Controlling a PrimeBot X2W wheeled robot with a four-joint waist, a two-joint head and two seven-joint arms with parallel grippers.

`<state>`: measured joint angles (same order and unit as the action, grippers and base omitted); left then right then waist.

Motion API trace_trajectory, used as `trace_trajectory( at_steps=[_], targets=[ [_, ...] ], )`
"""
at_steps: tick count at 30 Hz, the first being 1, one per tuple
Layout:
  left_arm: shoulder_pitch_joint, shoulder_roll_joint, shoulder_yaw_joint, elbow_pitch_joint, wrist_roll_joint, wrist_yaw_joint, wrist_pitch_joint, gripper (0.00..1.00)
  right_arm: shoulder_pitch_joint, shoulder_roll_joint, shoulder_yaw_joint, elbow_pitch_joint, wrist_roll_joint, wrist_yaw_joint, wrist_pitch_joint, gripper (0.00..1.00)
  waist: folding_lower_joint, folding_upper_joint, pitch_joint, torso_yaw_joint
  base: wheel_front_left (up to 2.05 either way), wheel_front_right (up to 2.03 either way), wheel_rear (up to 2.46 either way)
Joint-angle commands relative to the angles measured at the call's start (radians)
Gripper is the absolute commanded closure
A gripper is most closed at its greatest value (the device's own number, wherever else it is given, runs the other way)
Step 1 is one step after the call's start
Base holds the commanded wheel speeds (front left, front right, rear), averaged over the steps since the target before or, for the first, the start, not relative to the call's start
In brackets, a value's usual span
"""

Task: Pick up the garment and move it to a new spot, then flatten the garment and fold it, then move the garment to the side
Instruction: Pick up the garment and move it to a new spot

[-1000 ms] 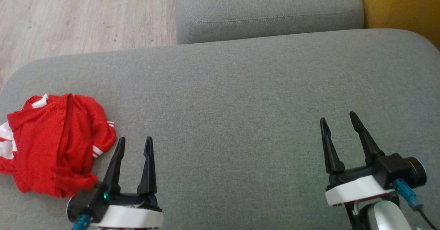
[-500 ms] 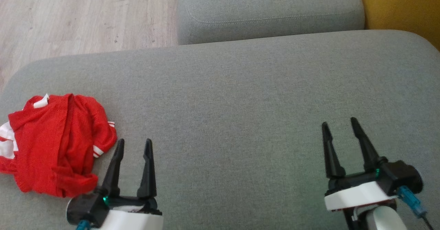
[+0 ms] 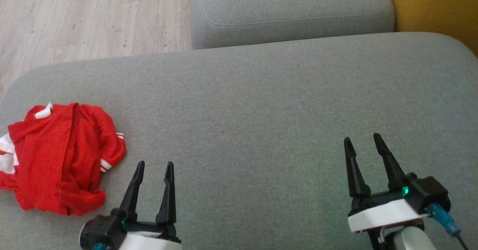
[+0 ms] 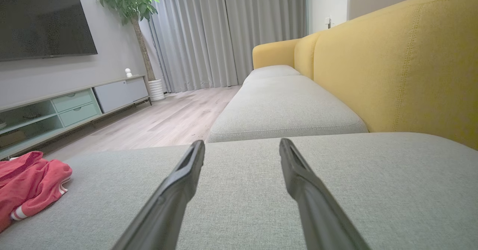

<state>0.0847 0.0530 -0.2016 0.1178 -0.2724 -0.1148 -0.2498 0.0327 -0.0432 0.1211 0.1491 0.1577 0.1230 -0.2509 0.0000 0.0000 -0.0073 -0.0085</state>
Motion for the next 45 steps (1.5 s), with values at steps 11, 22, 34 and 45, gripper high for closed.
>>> trace_trajectory(
  at_steps=[11, 22, 34, 45],
  targets=[
    [-0.031, -0.003, 0.026, -0.021, -0.009, -0.006, -0.012, 0.0, -0.029, -0.007, 0.021, -0.022, 0.007, 0.008, -0.011, 0.0, 0.0, 0.0, -0.004, 0.012, 0.0, 0.0, 0.0],
    [-0.03, -0.003, 0.048, -0.016, -0.006, -0.006, -0.012, 0.0, -0.021, -0.007, 0.053, -0.021, 0.007, 0.008, -0.011, 0.0, 0.0, 0.0, -0.014, 0.094, 0.0, 0.0, 0.0],
    [-0.019, -0.003, 0.096, -0.014, 0.002, -0.008, -0.012, 0.0, -0.01, -0.007, 0.099, -0.014, 0.015, 0.008, -0.011, 0.0, 0.0, 0.0, -0.033, 0.283, 0.0, 0.0, 0.0],
    [-0.008, -0.003, 0.121, -0.011, 0.031, -0.013, -0.012, 0.0, 0.001, -0.007, 0.129, -0.016, 0.047, 0.008, -0.011, 0.0, 0.0, 0.0, -0.054, 0.413, 0.0, 0.0, 0.0]
  ],
)
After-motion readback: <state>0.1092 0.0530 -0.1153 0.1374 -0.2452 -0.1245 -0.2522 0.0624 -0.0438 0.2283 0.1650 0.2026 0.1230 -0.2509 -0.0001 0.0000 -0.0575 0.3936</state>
